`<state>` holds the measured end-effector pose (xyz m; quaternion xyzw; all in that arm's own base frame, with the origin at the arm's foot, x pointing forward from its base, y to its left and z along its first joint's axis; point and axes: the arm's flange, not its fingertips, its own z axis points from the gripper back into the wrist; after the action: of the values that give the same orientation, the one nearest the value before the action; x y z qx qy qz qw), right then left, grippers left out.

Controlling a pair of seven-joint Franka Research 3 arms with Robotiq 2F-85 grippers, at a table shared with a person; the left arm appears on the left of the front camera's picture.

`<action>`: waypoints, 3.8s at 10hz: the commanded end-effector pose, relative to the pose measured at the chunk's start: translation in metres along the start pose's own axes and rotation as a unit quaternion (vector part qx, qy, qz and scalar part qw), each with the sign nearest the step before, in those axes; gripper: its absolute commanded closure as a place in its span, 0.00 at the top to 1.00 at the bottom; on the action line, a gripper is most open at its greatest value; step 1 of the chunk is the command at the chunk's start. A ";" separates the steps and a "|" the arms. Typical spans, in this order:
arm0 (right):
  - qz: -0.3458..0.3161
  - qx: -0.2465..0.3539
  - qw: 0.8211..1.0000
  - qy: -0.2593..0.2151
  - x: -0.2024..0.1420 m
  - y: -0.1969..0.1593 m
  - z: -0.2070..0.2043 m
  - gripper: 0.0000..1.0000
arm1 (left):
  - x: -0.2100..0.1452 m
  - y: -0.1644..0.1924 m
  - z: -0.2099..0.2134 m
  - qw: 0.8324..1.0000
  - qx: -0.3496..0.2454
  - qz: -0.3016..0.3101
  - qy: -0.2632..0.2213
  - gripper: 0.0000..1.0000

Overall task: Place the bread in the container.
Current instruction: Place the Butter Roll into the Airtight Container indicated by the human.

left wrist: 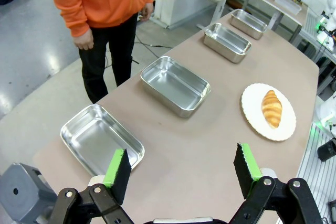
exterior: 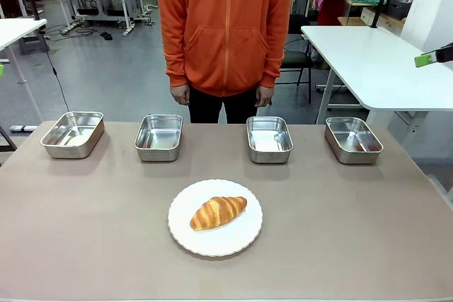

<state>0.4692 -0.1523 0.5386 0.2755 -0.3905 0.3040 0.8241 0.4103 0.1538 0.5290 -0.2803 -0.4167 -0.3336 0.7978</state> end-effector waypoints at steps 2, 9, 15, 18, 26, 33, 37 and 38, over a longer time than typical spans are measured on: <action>0.002 -0.004 1.000 -0.003 0.002 0.000 -0.001 1.00 | 0.000 0.000 0.001 1.000 0.001 -0.001 -0.001 1.00; 0.002 -0.004 1.000 -0.003 0.002 0.000 -0.001 1.00 | 0.000 0.000 0.001 1.000 0.001 -0.001 -0.001 1.00; 0.002 -0.004 1.000 -0.003 0.002 0.000 -0.001 1.00 | 0.000 0.000 0.001 1.000 0.001 -0.001 -0.001 1.00; 0.002 -0.004 1.000 -0.003 0.002 0.000 -0.001 1.00 | 0.000 0.000 0.001 1.000 0.001 -0.001 -0.001 1.00; 0.002 -0.004 1.000 -0.003 0.002 0.000 -0.001 1.00 | 0.000 0.000 0.001 1.000 0.001 -0.001 -0.001 1.00; 0.002 -0.004 1.000 -0.003 0.002 0.000 -0.001 1.00 | 0.000 0.000 0.001 1.000 0.001 -0.001 -0.001 1.00; 0.002 -0.004 1.000 -0.003 0.002 0.000 -0.001 1.00 | 0.000 0.000 0.001 1.000 0.001 -0.001 -0.001 1.00; 0.002 -0.004 1.000 -0.003 0.002 0.000 -0.001 1.00 | 0.000 0.000 0.001 1.000 0.001 -0.001 -0.001 1.00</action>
<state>0.4692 -0.1523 0.5386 0.2755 -0.3905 0.3040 0.8241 0.4103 0.1538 0.5290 -0.2803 -0.4167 -0.3336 0.7978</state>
